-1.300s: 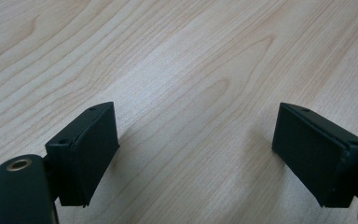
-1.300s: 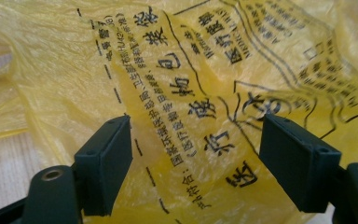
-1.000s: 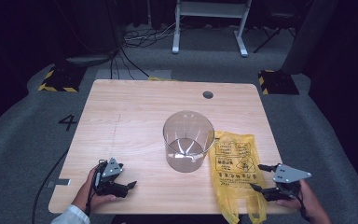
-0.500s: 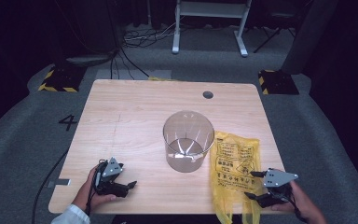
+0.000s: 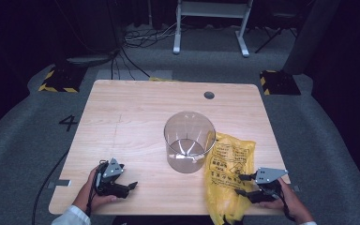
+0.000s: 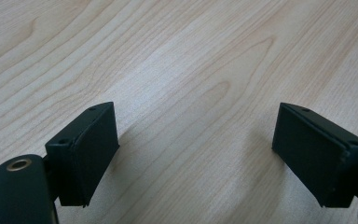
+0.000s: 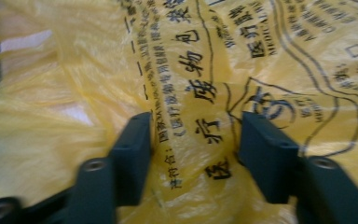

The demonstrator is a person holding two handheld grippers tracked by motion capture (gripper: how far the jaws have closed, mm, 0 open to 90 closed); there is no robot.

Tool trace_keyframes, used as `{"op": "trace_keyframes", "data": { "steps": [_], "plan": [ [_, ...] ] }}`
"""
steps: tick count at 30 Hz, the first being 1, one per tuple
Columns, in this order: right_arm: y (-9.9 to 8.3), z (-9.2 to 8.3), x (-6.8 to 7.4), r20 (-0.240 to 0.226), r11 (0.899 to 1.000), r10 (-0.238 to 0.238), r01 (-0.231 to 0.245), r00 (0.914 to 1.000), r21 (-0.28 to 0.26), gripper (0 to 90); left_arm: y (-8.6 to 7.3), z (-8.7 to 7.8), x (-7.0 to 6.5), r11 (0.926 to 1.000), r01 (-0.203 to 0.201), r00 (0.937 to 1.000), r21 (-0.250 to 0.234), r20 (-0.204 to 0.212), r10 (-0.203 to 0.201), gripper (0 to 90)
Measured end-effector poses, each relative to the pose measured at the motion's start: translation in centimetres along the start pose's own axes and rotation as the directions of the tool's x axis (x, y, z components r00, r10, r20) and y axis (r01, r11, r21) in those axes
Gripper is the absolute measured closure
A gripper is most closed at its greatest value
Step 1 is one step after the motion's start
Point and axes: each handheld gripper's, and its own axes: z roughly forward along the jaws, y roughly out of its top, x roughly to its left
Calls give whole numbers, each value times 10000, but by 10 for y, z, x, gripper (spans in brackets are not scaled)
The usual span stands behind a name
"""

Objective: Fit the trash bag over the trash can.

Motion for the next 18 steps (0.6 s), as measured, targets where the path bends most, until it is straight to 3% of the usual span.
{"op": "trace_keyframes", "data": {
  "steps": [2, 6, 7, 14, 18],
  "plan": [
    [1, 2, -3, 258, 9994, 307, -303, 9992, -164, 638, 0, 0, 0, 10000, -2, 10000, 0, 0, 2, 139],
    [3, 4, -4, 581, 9986, 491, -478, 9971, -230, 733, 0, 0, 0, 10000, 2, 10000, -1, 3, -2, 139],
    [4, 5, -3, 824, 9984, 524, -506, 9952, -245, 806, 0, 0, 0, 10000, 2, 10000, 1, 0, -2, 139],
    [5, 7, -2, 1122, 9987, 459, -430, 9926, -287, 867, 0, 0, 0, 10000, -9, 10000, -11, -2, 9, 139],
    [3, 1, -1, 1159, 9969, 569, -501, 9916, -605, 883, 0, 0, 0, 10000, -8, 10000, -11, -1, 8, 139]
  ]
}}
